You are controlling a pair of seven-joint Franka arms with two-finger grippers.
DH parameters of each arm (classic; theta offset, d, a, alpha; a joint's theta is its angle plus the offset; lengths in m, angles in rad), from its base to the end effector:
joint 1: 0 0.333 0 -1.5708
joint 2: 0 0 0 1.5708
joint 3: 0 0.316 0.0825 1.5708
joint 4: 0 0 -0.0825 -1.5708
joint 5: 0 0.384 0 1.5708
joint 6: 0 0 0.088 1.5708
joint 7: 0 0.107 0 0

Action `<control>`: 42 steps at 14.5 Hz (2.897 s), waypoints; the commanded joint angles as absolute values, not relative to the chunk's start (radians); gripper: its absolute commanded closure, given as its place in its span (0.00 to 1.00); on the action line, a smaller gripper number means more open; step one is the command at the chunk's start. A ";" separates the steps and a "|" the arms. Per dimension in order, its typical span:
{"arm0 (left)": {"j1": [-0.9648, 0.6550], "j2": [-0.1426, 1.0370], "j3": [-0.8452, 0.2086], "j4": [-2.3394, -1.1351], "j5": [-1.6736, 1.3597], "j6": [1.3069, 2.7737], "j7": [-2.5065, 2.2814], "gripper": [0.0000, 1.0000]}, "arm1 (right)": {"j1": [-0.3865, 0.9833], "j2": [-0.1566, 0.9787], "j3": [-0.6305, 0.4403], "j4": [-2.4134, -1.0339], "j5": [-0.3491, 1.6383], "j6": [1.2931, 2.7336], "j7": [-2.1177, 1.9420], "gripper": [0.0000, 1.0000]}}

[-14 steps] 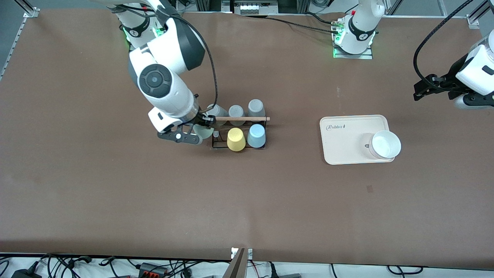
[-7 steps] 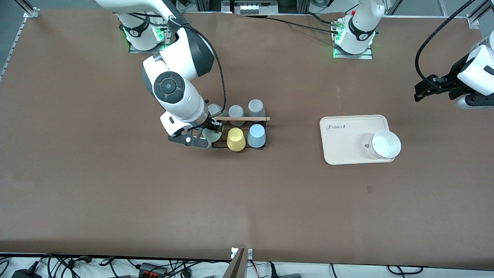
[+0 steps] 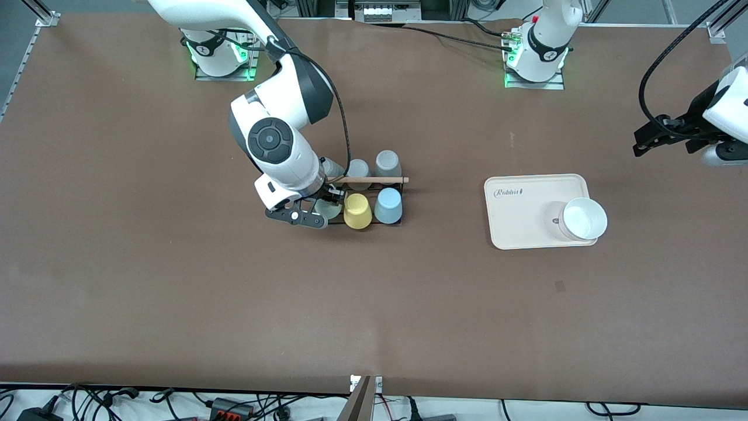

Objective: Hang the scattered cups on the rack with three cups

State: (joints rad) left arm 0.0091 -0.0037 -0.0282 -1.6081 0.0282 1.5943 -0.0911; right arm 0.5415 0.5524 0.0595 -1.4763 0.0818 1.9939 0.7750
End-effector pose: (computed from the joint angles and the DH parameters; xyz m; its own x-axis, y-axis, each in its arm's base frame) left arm 0.5548 -0.0077 0.6110 0.9974 0.0712 -0.0075 0.0710 -0.9971 -0.0291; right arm 0.5794 0.3950 0.3538 0.9722 -0.2121 -0.0990 -0.2176 -0.9748 -0.0492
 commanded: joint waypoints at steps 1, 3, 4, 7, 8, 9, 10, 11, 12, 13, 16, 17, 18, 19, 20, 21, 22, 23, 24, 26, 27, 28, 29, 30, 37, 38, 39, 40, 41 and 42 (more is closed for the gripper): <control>0.014 -0.008 -0.020 -1.589 0.012 1.600 -0.094 0.00 | 0.552 0.587 0.051 -1.442 0.083 2.009 0.792 0.72; 0.014 -0.015 -0.018 -1.592 0.014 1.600 -0.092 0.00 | 0.552 0.598 0.049 -1.440 0.083 2.022 0.793 0.72; 0.015 -0.015 -0.017 -1.592 0.014 1.601 -0.089 0.00 | 0.552 0.606 0.049 -1.440 0.083 2.022 0.793 0.72; 0.021 -0.015 -0.017 -1.592 0.015 1.609 -0.081 0.00 | 0.552 0.618 0.049 -1.440 0.077 2.022 0.793 0.72; 0.028 -0.015 -0.017 -1.592 0.015 1.608 -0.080 0.00 | 0.552 0.620 0.049 -1.440 0.069 2.022 0.793 0.72; 0.028 -0.015 -0.017 -1.592 0.015 1.609 -0.080 0.00 | 0.552 0.626 0.049 -1.440 0.066 2.022 0.793 0.68; 0.028 -0.015 -0.017 -1.592 0.015 1.609 -0.080 0.00 | 0.552 0.629 0.049 -1.440 0.066 2.023 0.793 0.50; 0.028 -0.015 -0.018 -1.592 0.015 1.609 -0.080 0.00 | 0.552 0.632 0.049 -1.440 0.066 2.023 0.802 0.01; 0.028 -0.015 -0.018 -1.592 0.015 1.609 -0.080 0.00 | 0.552 0.630 0.049 -1.439 0.067 2.022 0.801 0.00; 0.028 -0.014 -0.017 -1.592 0.015 1.609 -0.080 0.00 | 0.551 0.623 0.046 -1.437 0.067 2.020 0.799 0.00; 0.028 -0.012 -0.017 -1.592 0.014 1.609 -0.080 0.00 | 0.538 0.614 0.043 -1.405 0.066 2.008 0.795 0.00; 0.029 -0.012 -0.017 -1.592 0.014 1.609 -0.080 0.00 | 0.532 0.601 0.041 -1.396 0.066 2.002 0.792 0.00; 0.029 -0.011 -0.017 -1.592 0.014 1.609 -0.080 0.00 | 0.522 0.588 0.038 -1.393 0.064 1.975 0.792 0.00; 0.029 -0.011 -0.017 -1.594 0.014 1.609 -0.080 0.00 | 0.512 0.575 0.029 -1.381 0.064 1.942 0.782 0.00; 0.029 -0.011 -0.017 -1.594 0.014 1.609 -0.078 0.00 | 0.509 0.568 0.020 -1.341 0.064 1.907 0.781 0.00; 0.029 -0.011 -0.017 -1.594 0.014 1.609 -0.078 0.00 | 0.503 0.568 0.003 -1.298 0.064 1.855 0.776 0.00; 0.029 -0.011 -0.018 -1.594 0.015 1.609 -0.078 0.00 | 0.496 0.568 -0.014 -1.251 0.064 1.797 0.763 0.00; 0.029 -0.011 -0.020 -1.594 0.012 1.609 -0.078 0.00 | 0.488 0.568 -0.037 -1.217 0.064 1.749 0.727 0.00; 0.029 -0.011 -0.020 -1.592 0.011 1.612 -0.078 0.00 | 0.474 0.563 -0.061 -1.189 0.066 1.708 0.668 0.00; 0.028 -0.006 -0.018 -1.591 0.012 1.624 -0.090 0.00 | 0.439 0.531 -0.101 -1.166 0.066 1.655 0.507 0.00; 0.028 -0.006 -0.018 -1.591 0.012 1.626 -0.091 0.00 | 0.425 0.517 -0.119 -1.166 0.066 1.641 0.464 0.00; 0.028 -0.006 -0.018 -1.591 0.018 1.626 -0.089 0.00 | 0.410 0.500 -0.136 -1.166 0.067 1.628 0.433 0.00; 0.028 -0.006 -0.020 -1.592 0.020 1.625 -0.089 0.00 | 0.379 0.492 -0.146 -1.166 0.072 1.618 0.393 0.00; 0.028 -0.006 -0.021 -1.592 0.020 1.624 -0.089 0.00 | 0.345 0.488 -0.147 -1.166 0.077 1.618 0.343 0.00; 0.029 -0.011 -0.021 -1.592 0.018 1.597 -0.089 0.00 | 0.118 0.368 -0.135 -1.218 0.078 1.615 -0.004 0.00; 0.029 -0.011 -0.021 -1.592 0.018 1.595 -0.089 0.00 | 0.083 0.344 -0.126 -1.238 0.077 1.608 -0.026 0.00; 0.029 -0.011 -0.021 -1.592 0.018 1.595 -0.089 0.00 | 0.039 0.319 -0.089 -1.252 0.075 1.602 -0.043 0.00; 0.029 -0.011 -0.021 -1.592 0.018 1.595 -0.087 0.00 | 0.009 0.298 -0.065 -1.256 0.068 1.600 -0.048 0.00; 0.029 -0.011 -0.021 -1.592 0.018 1.595 -0.086 0.00 | 0.009 0.293 -0.064 -1.256 0.064 1.595 -0.057 0.00; 0.029 -0.011 -0.021 -1.594 0.018 1.595 -0.086 0.00 | 0.009 0.287 -0.067 -1.255 0.064 1.583 -0.067 0.00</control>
State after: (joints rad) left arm 0.0233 -0.0058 -0.0181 -1.5980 0.0270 1.6089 -0.0914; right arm 0.0247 0.3332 -0.1012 -1.2094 0.0717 1.5933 -0.0448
